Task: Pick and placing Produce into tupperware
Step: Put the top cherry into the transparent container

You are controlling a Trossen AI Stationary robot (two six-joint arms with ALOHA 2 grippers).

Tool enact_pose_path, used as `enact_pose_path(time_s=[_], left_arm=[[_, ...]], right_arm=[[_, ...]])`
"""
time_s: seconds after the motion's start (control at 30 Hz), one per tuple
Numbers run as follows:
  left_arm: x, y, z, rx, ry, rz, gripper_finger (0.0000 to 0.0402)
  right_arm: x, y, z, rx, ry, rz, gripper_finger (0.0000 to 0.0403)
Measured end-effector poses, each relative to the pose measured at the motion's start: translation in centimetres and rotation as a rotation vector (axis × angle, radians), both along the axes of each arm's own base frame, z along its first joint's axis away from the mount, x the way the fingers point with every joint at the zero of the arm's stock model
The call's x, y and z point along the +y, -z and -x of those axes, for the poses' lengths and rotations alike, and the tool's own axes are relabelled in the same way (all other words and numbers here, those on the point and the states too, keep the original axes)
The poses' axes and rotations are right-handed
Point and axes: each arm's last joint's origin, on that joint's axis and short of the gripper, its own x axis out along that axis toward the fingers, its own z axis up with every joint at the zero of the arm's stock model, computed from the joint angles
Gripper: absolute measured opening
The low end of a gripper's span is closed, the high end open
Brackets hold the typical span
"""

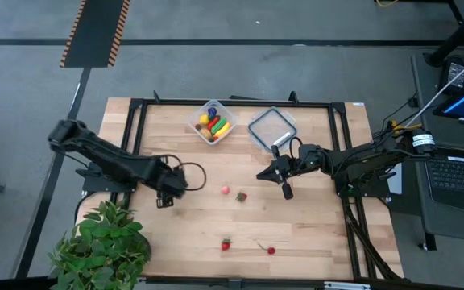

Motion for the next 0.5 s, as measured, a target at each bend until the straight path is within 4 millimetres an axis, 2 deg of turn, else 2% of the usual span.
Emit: enact_pose_path(time_s=[0.27,0.43,0.5], left_arm=[[0.7,0.1,3.8,-0.144,-0.231,0.073,0.0192],[0.9,0.3,4.3,-0.215,-0.569,0.111,0.0192],[0.9,0.6,4.2,-0.246,-0.647,0.115,0.0192]], right_arm=[[0.0,-0.1,0.0,-0.006,0.000,0.002,0.0031],[0.0,-0.2,0.0,-0.017,0.000,0.003,0.0031],[0.0,-0.2,0.0,-0.017,0.000,0.003,0.0031]])
